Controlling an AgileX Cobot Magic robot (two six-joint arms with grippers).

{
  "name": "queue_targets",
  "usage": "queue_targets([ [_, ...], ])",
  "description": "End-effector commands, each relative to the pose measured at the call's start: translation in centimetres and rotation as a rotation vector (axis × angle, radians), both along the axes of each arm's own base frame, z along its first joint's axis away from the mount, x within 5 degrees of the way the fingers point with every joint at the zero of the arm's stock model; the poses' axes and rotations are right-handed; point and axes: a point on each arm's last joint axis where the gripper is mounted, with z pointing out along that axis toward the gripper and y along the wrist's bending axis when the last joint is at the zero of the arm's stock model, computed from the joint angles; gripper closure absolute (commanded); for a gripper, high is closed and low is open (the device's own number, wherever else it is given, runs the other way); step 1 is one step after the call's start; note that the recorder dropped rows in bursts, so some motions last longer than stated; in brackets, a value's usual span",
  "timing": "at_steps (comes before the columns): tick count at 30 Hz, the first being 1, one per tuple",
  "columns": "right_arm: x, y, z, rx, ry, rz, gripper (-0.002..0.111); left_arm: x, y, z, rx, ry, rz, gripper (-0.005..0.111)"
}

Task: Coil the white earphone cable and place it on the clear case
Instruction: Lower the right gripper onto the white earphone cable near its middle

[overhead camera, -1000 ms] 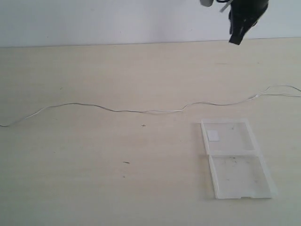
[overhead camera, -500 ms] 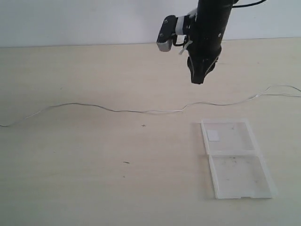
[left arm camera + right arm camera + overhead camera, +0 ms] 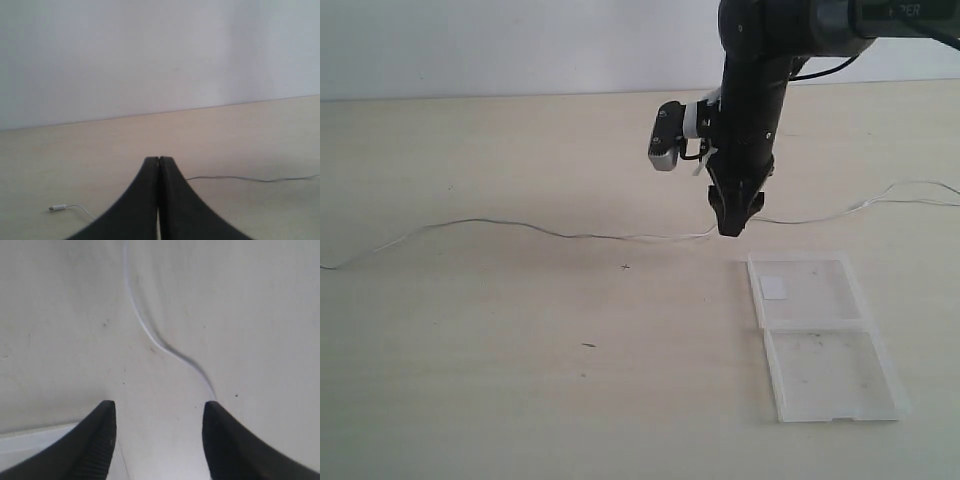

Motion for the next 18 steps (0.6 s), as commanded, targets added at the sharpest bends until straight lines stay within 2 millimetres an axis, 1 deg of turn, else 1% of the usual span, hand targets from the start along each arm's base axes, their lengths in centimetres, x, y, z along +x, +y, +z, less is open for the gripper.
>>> queue_targets([
  [1, 0.1, 0.5, 0.1, 0.050, -0.024, 0.044, 0.055, 0.0, 0.0, 0.0, -0.007, -0.007, -0.001, 0.107],
  [7, 0.1, 1.5, 0.2, 0.158, -0.024, 0.078, 0.055, 0.0, 0.0, 0.0, -0.007, -0.007, -0.001, 0.107],
  [12, 0.2, 2.0, 0.2, 0.153, -0.062, 0.182, 0.055, 0.0, 0.0, 0.0, -0.007, -0.007, -0.001, 0.107],
  [18, -0.5, 3.7, 0.2, 0.156, -0.081, 0.242, 0.055, 0.0, 0.0, 0.0, -0.009, -0.007, -0.001, 0.107],
])
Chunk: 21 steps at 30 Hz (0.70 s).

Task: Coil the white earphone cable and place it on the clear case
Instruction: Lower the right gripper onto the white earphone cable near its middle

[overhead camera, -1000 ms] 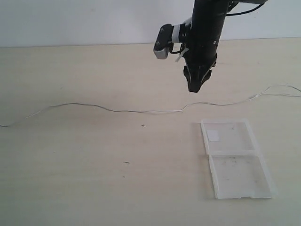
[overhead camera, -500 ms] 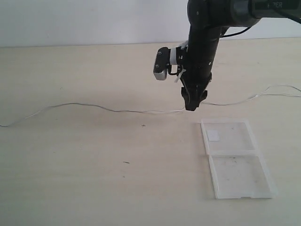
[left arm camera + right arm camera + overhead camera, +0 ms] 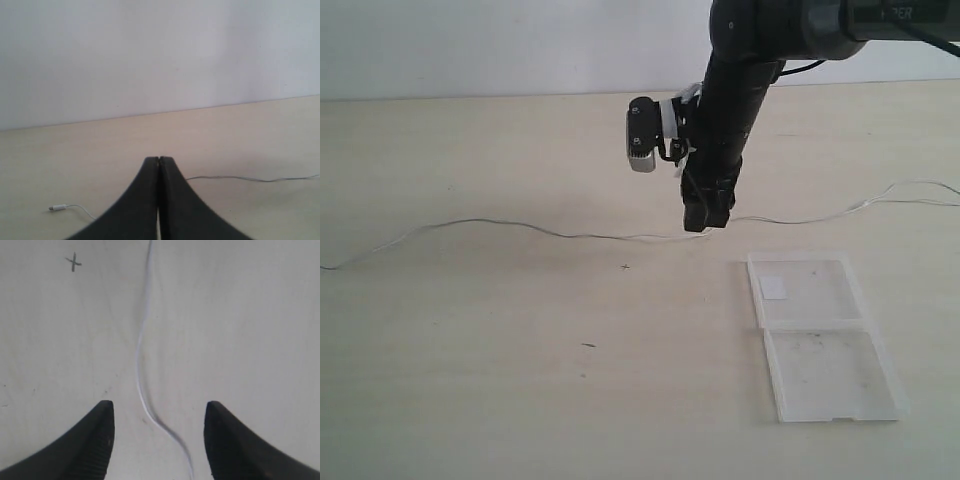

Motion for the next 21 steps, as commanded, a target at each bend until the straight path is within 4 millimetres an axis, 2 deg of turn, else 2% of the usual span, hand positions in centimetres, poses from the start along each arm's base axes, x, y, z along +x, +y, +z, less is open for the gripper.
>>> queue_targets([
  [1, -0.6, 1.4, 0.0, 0.007, -0.018, 0.047, 0.055, 0.0, 0.0, 0.0, -0.009, -0.007, -0.001, 0.107],
  [7, -1.2, 3.0, -1.5, -0.004, -0.007, 0.051, 0.055, 0.0, 0.0, 0.0, -0.007, -0.007, -0.001, 0.107],
  [12, -1.0, 2.5, -2.1, -0.057, -0.005, -0.037, 0.057, 0.0, 0.0, 0.0, -0.009, -0.007, -0.001, 0.107],
  [21, -0.7, 2.0, -3.0, -0.121, -0.019, -0.036, 0.057, 0.0, 0.0, 0.0, -0.009, -0.007, -0.001, 0.107],
])
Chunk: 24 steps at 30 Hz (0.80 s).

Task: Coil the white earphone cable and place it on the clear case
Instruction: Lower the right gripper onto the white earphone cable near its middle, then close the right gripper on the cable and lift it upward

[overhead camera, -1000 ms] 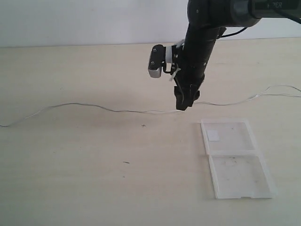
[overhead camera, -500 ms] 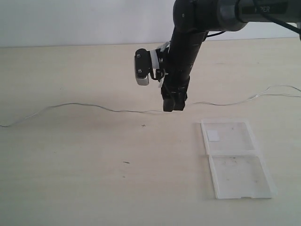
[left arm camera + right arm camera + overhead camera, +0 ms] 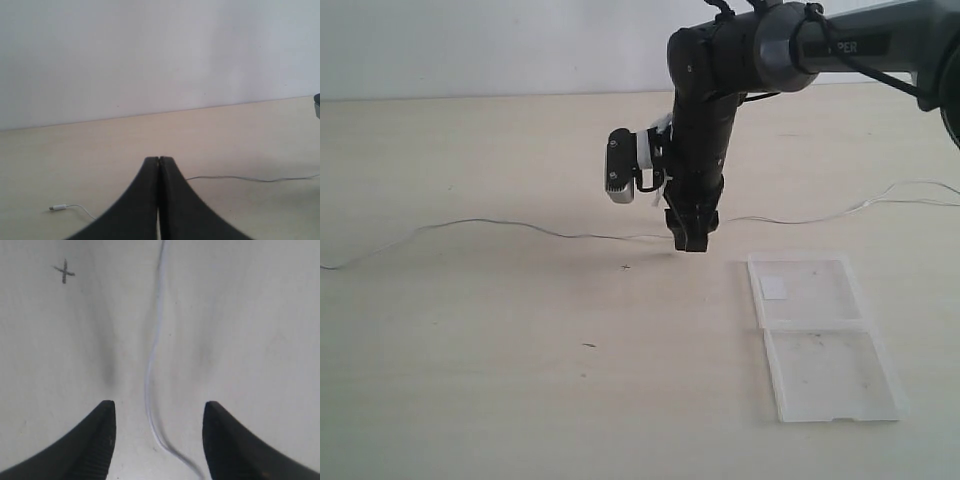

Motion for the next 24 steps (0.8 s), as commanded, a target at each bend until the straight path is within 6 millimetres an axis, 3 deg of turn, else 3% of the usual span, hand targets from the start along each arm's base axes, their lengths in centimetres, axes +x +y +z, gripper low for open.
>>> queue_targets([
  [1, 0.03, 0.00, -0.73, -0.012, 0.005, -0.002, 0.057, -0.03, -0.01, -0.04, -0.009, -0.007, -0.001, 0.107],
  [15, 0.18, 0.09, -1.29, -0.008, -0.002, -0.002, 0.065, -0.03, -0.01, -0.04, -0.009, -0.007, -0.001, 0.107],
  [23, 0.17, 0.12, -1.36, -0.006, 0.002, -0.004, 0.108, -0.03, -0.01, -0.04, -0.009, -0.007, -0.001, 0.107],
  [24, 0.16, 0.11, -1.32, -0.007, 0.005, -0.004, 0.108, -0.03, -0.01, -0.04, -0.009, -0.007, -0.001, 0.107],
])
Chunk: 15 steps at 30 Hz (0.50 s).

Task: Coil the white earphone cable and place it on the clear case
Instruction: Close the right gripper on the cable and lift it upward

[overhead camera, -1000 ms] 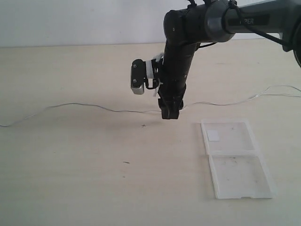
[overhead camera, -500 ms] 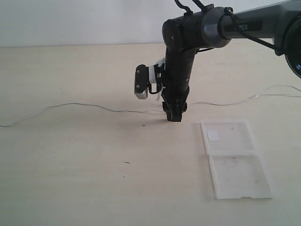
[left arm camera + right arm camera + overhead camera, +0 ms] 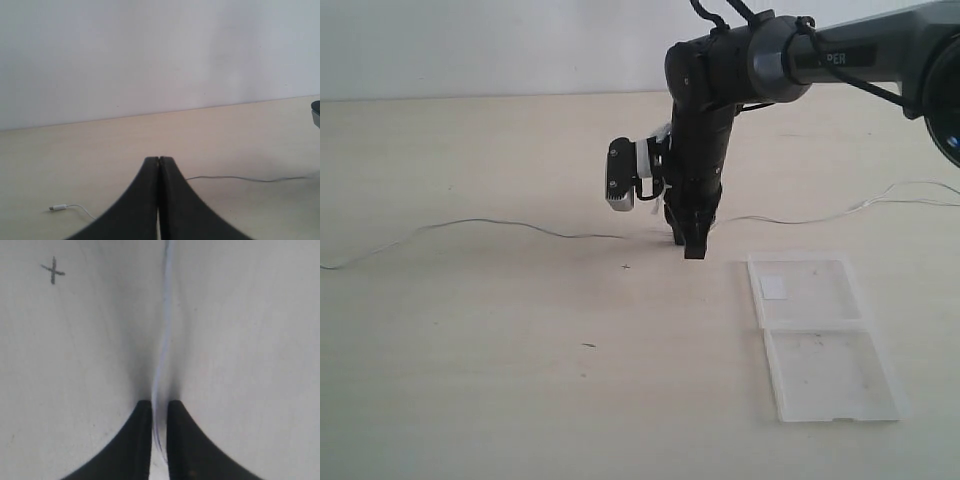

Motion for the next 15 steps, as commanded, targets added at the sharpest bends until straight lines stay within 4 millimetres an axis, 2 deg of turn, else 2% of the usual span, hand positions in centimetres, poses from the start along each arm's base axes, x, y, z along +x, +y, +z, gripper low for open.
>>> queue_targets([
  [1, 0.0, 0.0, 0.0, -0.008, -0.003, 0.004, 0.108, 0.0, 0.0, 0.0, -0.009, -0.007, -0.001, 0.107],
  [4, 0.1, -0.4, 1.5, -0.033, -0.035, -0.032, 0.108, 0.0, 0.0, 0.0, -0.009, -0.007, -0.001, 0.107],
  [8, -0.4, -1.3, 5.1, -0.070, -0.065, -0.091, 0.108, 0.0, 0.0, 0.0, -0.007, -0.007, -0.001, 0.107],
  [12, -1.0, -1.8, 10.1, -0.079, -0.079, -0.154, 0.108, 0.0, 0.0, 0.0, -0.007, -0.007, -0.001, 0.107],
  [15, -0.9, -1.8, 14.5, -0.002, -0.177, -0.215, 0.108, 0.0, 0.0, 0.0, -0.009, -0.007, -0.001, 0.107],
])
